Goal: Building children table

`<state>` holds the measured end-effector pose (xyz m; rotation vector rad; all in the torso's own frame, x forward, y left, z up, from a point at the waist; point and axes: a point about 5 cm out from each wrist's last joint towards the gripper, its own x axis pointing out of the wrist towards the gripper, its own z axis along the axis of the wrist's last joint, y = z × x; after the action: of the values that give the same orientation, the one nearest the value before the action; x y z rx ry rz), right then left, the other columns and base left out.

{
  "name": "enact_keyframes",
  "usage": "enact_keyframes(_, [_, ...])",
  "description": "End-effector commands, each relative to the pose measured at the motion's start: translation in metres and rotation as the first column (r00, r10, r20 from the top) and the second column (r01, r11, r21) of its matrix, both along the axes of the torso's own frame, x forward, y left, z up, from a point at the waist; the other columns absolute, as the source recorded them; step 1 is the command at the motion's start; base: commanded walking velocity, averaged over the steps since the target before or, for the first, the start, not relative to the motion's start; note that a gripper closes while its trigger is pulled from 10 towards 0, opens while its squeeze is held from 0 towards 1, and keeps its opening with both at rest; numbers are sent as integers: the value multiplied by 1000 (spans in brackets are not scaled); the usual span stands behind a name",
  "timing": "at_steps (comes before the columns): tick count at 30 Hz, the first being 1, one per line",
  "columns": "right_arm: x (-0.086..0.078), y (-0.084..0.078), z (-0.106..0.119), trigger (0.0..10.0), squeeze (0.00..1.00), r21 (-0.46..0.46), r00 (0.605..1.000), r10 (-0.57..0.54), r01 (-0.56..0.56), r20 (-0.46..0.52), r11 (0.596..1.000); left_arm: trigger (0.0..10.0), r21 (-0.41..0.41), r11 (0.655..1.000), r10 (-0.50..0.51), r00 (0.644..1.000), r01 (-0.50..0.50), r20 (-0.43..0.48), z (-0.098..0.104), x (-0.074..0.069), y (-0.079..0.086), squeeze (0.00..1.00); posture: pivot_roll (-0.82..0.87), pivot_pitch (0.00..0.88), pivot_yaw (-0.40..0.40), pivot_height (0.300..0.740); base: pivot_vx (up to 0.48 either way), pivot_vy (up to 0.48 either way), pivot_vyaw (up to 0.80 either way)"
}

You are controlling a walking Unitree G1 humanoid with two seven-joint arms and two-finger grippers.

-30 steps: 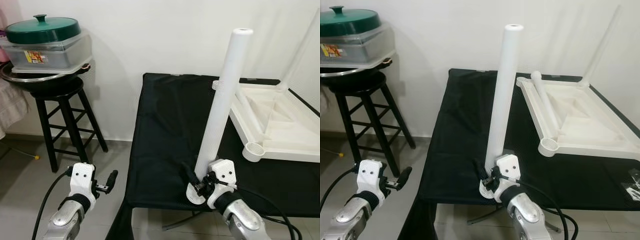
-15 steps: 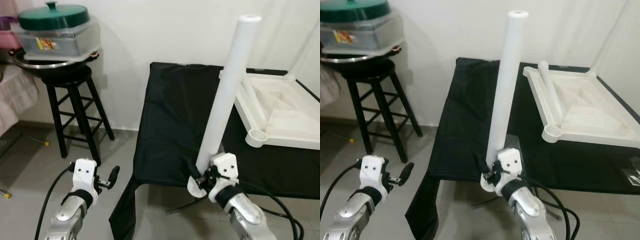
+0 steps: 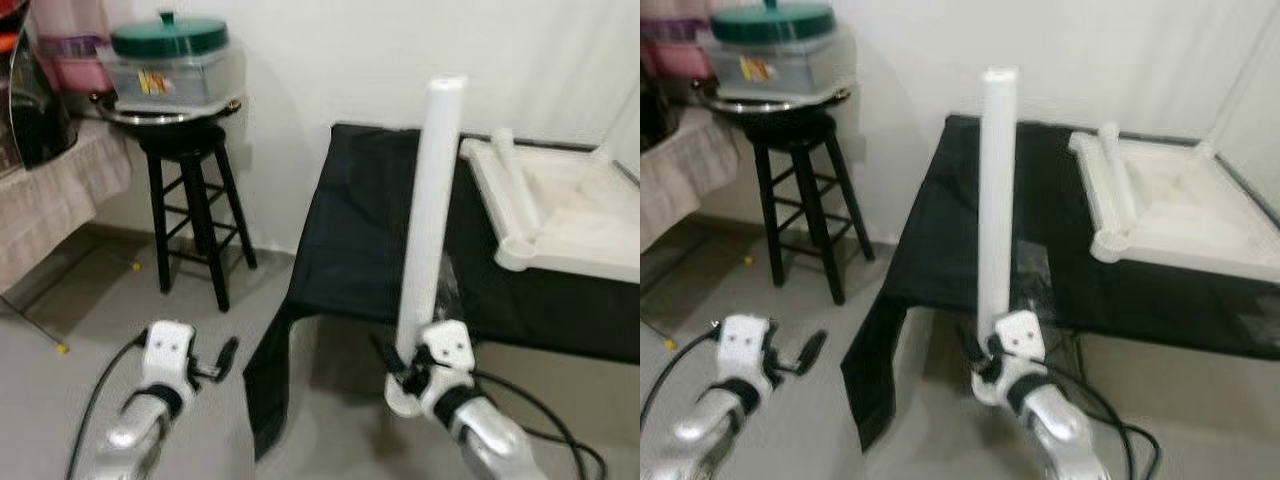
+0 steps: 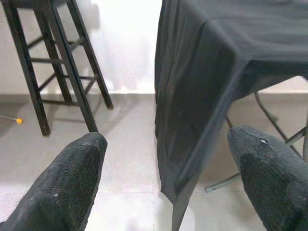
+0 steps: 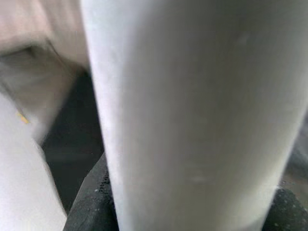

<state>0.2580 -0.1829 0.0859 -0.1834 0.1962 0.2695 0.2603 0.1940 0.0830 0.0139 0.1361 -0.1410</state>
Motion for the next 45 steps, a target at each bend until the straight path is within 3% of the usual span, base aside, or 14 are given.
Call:
enact_keyframes(1, [0, -22, -7, 10000, 0, -55, 993, -114, 112, -42, 992, 10000, 2, 1000, 4, 1000, -4, -26, -5, -3, 3, 0, -79, 0, -37, 740, -285, 0, 0])
enact_keyframes(6, [-1, -58, -31, 10000, 0, -125, 937, -300, 281, -176, 951, 10000, 8, 999, 33, 999, -33, -27, -5, -2, 15, 0, -72, 0, -39, 740, -146, 0, 0])
enact_keyframes(11, [-6, -77, -59, 10000, 0, -168, 884, -379, 345, -274, 924, 10000, -3, 996, 91, 994, -92, -59, -12, -3, 33, 0, -71, 0, -40, 740, 0, 0, 0])
enact_keyframes(15, [-13, -83, -82, 10000, 0, -232, 835, -420, 356, -355, 905, 10000, 7, 991, 136, 984, -136, -118, -27, -8, 49, 0, -66, 0, -40, 740, 0, 0, 0])
enact_keyframes(17, [-13, -83, -82, 10000, 0, -232, 835, -420, 356, -355, 905, 10000, 7, 991, 136, 984, -136, -118, -27, -8, 49, 0, -66, 0, -40, 740, 0, 0, 0])
enact_keyframes(18, [-17, -86, -93, 10000, 0, -221, 799, -449, 391, -401, 893, 10000, 14, 987, 160, 974, -160, -162, -38, -13, 58, 0, -57, 0, -44, 740, 0, 0, 0])
enact_keyframes(19, [-17, -86, -93, 10000, 0, -221, 799, -449, 391, -401, 893, 10000, 14, 987, 160, 974, -160, -162, -38, -13, 58, 0, -57, 0, -44, 740, 0, 0, 0])
enact_keyframes(20, [-23, -86, -106, 10000, 0, -244, 745, -485, 419, -457, 874, 10000, 36, 979, 202, 944, -199, -261, -62, -23, 74, 0, -50, 0, -48, 740, 0, 0, 0])
enact_keyframes(24, [-31, -87, -116, 10000, 0, -277, 705, -510, 429, -493, 860, 10000, 41, 975, 220, 914, -219, -341, -81, -33, 81, 0, -54, 0, -50, 740, 0, 0, 0])
enact_keyframes(28, [-42, -86, -128, 10000, 0, -333, 666, -526, 407, -529, 851, 10000, 44, 970, 235, 872, -240, -429, -101, -44, 81, 0, -59, 0, -57, 740, 0, 0, 0])
enact_keyframes(35, [-48, -87, -133, 10000, 0, -352, 649, -534, 402, -543, 846, 10000, 50, 967, 242, 850, -248, -468, -110, -48, 78, 0, -60, 0, -61, 740, 0, 0, 0])
enact_keyframes(37, [-58, -87, -140, 10000, 0, -378, 628, -534, 378, -566, 845, 10000, 69, 970, 233, 821, -232, -521, -122, -55, 69, 0, -74, 0, -76, 740, 0, 0, 0])
enact_keyframes(39, [-83, -86, -154, 10000, 0, -429, 581, -523, 305, -623, 850, 10000, 86, 975, 216, 771, -207, -599, -140, -68, 55, 0, -86, 0, -79, 740, 0, 0, 0])
enact_keyframes(45, [-112, -84, -168, 10000, 0, -451, 526, -516, 258, -677, 854, 10000, 109, 972, 225, 707, -207, -671, -156, -88, 47, 0, -80, 0, -76, 740, 0, 0, 0])
